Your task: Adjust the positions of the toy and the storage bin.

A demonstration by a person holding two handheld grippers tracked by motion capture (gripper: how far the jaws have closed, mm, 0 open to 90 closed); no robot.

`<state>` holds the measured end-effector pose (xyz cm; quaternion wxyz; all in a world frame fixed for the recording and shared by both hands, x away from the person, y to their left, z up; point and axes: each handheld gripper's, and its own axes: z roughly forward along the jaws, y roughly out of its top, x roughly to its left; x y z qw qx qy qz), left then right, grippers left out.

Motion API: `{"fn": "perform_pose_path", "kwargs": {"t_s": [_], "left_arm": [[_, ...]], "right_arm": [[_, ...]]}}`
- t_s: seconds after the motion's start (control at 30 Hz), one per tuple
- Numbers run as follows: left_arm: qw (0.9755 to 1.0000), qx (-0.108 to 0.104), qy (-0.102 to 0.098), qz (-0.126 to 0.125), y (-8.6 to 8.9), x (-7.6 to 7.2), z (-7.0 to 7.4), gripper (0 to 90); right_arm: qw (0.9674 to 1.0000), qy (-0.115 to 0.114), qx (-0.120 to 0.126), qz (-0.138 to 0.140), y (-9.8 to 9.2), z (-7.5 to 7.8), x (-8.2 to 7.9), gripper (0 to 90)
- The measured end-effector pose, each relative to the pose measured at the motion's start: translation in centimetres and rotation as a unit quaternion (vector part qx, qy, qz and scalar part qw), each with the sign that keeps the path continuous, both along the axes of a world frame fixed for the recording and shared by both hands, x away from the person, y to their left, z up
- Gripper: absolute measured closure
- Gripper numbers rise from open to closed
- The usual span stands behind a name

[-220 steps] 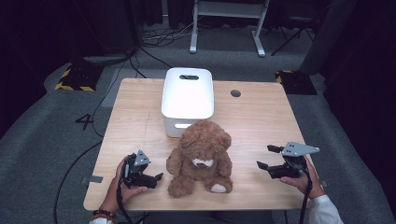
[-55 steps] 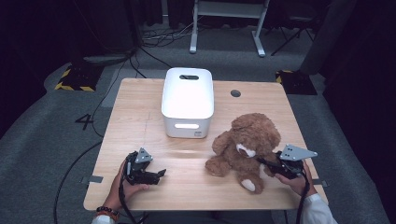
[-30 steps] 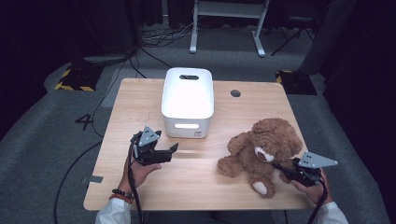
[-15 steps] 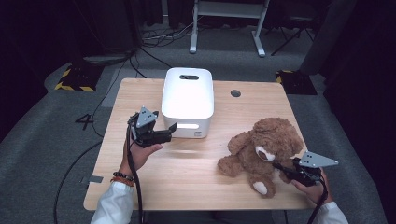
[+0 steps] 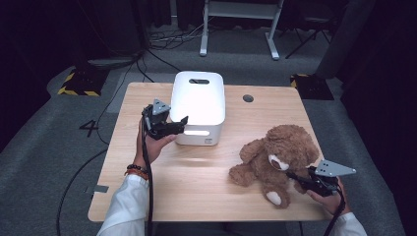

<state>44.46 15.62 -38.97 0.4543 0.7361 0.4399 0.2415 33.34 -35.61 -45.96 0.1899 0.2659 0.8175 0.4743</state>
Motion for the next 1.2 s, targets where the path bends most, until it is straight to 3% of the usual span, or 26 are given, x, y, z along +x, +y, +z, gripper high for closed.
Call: {"fn": "perform_pose_path", "kwargs": {"t_s": [0.07, 0.13, 0.23, 0.27, 0.33, 0.47, 0.87, 1.2], "left_arm": [[0.9999, 0.01, 0.011, 0.003, -0.1, 0.6, -0.2, 22.1], [0.9996, -0.001, 0.027, 0.001, -0.1, 1.3, -0.5, 22.9], [0.9994, 0.008, 0.033, 0.009, -0.1, 1.9, -0.7, 23.6], [0.9987, 0.022, 0.043, 0.015, -0.3, 2.3, -0.8, 27.1], [0.9986, 0.029, 0.042, 0.016, -0.4, 2.3, -0.7, 29.3], [0.9987, 0.022, 0.045, 0.01, -0.4, 2.3, -0.9, 37.1], [0.9983, 0.027, 0.041, -0.03, -1.2, 0.8, -0.9, 42.5], [0.9979, 0.025, 0.036, -0.049, -2.5, -2.0, -1.0, 43.9]], "right_arm": [[1.0, 0.001, 0.0, 0.001, 0.0, 0.0, 0.0, 73.4], [1.0, 0.0, -0.001, 0.0, 0.1, 0.0, 0.0, 73.4], [1.0, 0.0, -0.002, 0.0, 0.1, 0.0, -0.1, 73.4], [1.0, -0.002, -0.003, -0.002, 0.0, 0.0, 0.0, 73.5], [1.0, -0.002, -0.003, -0.004, -0.1, -0.1, 0.0, 73.8], [0.9998, -0.008, -0.009, -0.014, -0.2, 0.0, -0.1, 75.0], [0.9994, -0.017, -0.021, -0.023, -0.2, 0.2, -0.2, 75.8], [0.9994, -0.016, -0.019, -0.025, -0.8, 0.2, -0.6, 75.8]]}}
